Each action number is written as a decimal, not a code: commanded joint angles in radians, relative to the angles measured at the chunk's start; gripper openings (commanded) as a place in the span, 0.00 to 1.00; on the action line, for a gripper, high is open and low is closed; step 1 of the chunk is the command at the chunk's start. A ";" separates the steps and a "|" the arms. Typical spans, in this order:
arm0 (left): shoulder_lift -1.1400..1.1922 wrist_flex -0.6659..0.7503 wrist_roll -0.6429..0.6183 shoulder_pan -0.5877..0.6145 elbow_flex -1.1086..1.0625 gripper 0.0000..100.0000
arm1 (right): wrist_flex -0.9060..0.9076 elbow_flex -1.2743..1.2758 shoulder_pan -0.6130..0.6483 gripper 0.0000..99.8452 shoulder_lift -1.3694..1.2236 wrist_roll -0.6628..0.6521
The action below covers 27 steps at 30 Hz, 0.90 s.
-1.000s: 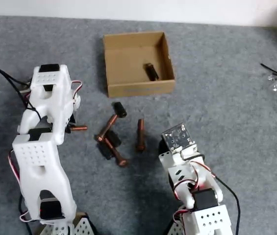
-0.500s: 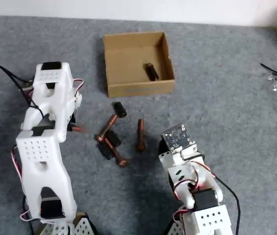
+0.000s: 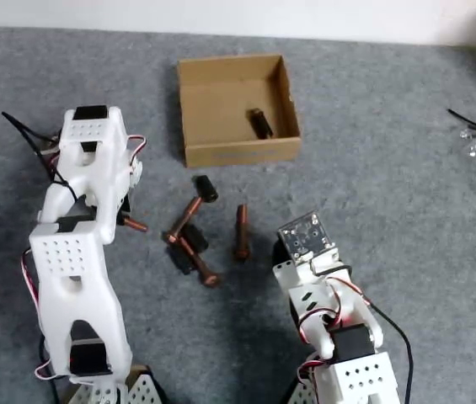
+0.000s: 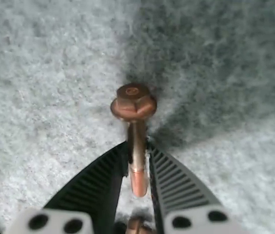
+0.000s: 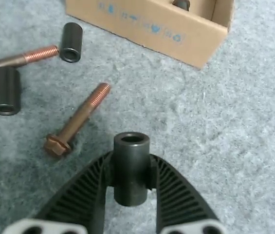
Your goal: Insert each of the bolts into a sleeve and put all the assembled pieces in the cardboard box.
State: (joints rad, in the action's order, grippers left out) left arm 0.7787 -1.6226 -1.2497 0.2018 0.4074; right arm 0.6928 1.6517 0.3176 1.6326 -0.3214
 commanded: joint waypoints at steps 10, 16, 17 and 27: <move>-0.237 -0.138 0.287 -0.012 0.326 0.00 | -0.044 -0.012 -0.013 0.00 0.012 0.005; -0.529 -0.138 0.394 -0.033 0.321 0.00 | -0.044 -0.012 -0.013 0.00 0.012 0.005; -0.578 -0.138 0.419 -0.033 0.321 0.00 | -0.044 -0.012 -0.013 0.00 0.012 0.005; -1.023 -0.140 0.606 -0.027 0.246 0.00 | -0.044 -0.012 -0.013 0.00 0.012 0.005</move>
State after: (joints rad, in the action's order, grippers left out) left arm -0.0422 -1.7622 -0.7158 0.1864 0.6774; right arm 0.6928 1.6517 0.3176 1.6326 -0.3214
